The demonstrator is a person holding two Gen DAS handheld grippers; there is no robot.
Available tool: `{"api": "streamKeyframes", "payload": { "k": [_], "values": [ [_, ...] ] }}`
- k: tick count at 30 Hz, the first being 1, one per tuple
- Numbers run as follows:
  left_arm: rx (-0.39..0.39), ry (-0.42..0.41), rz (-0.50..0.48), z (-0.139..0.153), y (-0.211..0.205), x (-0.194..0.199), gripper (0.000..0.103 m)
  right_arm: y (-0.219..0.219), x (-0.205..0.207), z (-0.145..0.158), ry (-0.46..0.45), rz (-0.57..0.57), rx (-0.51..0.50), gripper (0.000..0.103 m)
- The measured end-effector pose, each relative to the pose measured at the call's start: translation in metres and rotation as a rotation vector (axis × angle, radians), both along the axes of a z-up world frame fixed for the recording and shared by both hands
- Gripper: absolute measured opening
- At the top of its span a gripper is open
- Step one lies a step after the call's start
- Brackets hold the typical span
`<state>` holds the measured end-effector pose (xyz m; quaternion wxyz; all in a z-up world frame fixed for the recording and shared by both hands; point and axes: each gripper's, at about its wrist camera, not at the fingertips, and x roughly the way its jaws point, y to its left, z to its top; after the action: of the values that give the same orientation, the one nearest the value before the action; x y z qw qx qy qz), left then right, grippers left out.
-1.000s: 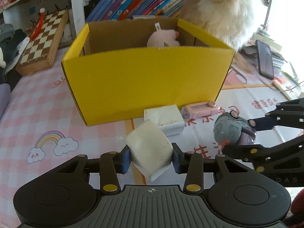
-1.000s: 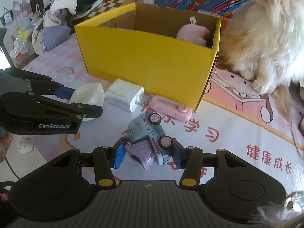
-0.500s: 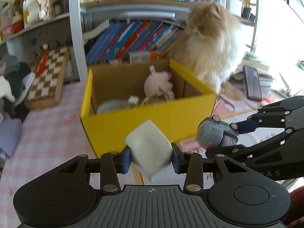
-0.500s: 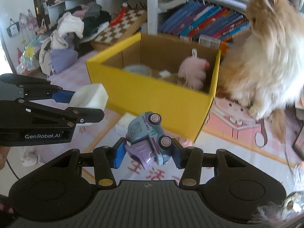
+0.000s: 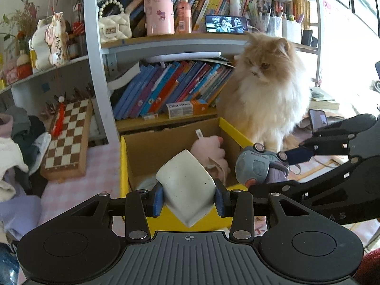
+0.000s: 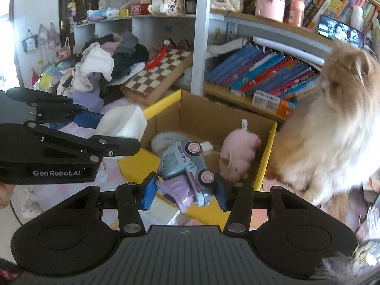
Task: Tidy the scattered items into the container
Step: 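Carry the foam block into the box with the left tool while the right tool carries the car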
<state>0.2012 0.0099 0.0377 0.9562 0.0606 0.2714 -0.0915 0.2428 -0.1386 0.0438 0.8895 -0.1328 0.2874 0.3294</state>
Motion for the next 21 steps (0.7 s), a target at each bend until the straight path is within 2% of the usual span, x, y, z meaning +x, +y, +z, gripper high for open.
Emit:
{"api": "streamKeyframes", "payload": {
  "k": [10, 15, 21],
  "values": [
    [0.066, 0.024, 0.016, 0.005, 0.007, 0.050, 0.040, 0.011, 0.065, 0.012, -0.032, 0.036, 0.006, 0.047],
    [0.081, 0.078, 0.020, -0.001, 0.011, 0.081, 0.040, 0.020, 0.102, 0.011, -0.020, 0.066, 0.008, 0.047],
    [0.108, 0.151, 0.039, -0.016, 0.012, 0.114, 0.040, 0.037, 0.139, -0.007, 0.030, 0.126, -0.035, 0.047]
  ]
}}
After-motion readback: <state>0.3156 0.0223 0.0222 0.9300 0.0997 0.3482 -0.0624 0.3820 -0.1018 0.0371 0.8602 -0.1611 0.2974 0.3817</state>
